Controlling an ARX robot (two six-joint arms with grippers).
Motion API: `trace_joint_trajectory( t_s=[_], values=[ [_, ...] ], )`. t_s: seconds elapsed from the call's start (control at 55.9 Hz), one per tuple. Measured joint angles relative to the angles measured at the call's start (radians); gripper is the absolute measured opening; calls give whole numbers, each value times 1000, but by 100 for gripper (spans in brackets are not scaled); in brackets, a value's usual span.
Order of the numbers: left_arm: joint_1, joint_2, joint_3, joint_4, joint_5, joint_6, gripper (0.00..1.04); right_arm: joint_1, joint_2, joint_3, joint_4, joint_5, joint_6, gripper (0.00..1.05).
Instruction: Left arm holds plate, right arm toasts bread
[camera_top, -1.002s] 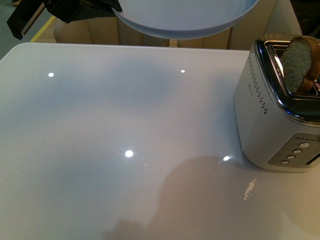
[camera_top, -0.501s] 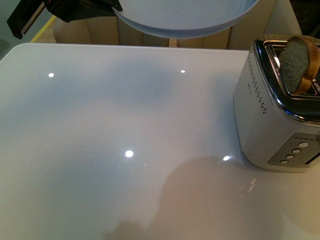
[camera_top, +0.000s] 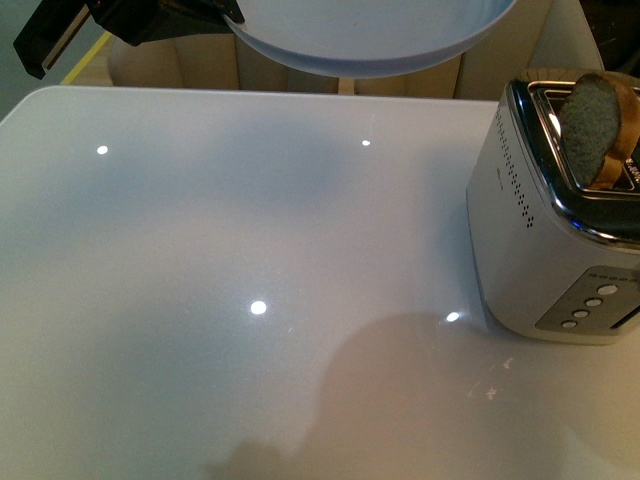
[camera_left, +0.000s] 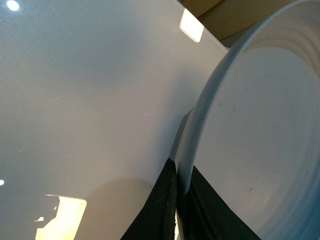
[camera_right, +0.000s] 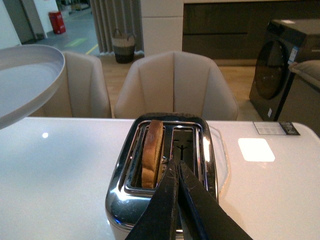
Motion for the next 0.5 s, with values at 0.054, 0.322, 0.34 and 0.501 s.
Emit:
trace_joint_trajectory(
  t_s=[0.054,0.322,0.34,0.501],
  values=[
    [0,0,0,0,0,0,3,0,-19,0,-16,-1,0,2],
    [0,0,0,0,0,0,3,-1,-189,0,-177,1,0,2],
    [0,0,0,0,0,0,3,-1,-198,0,-185,1,0,2],
    [0,0,0,0,0,0,3,-1,-273,0,-259,1,0,2]
  ],
)
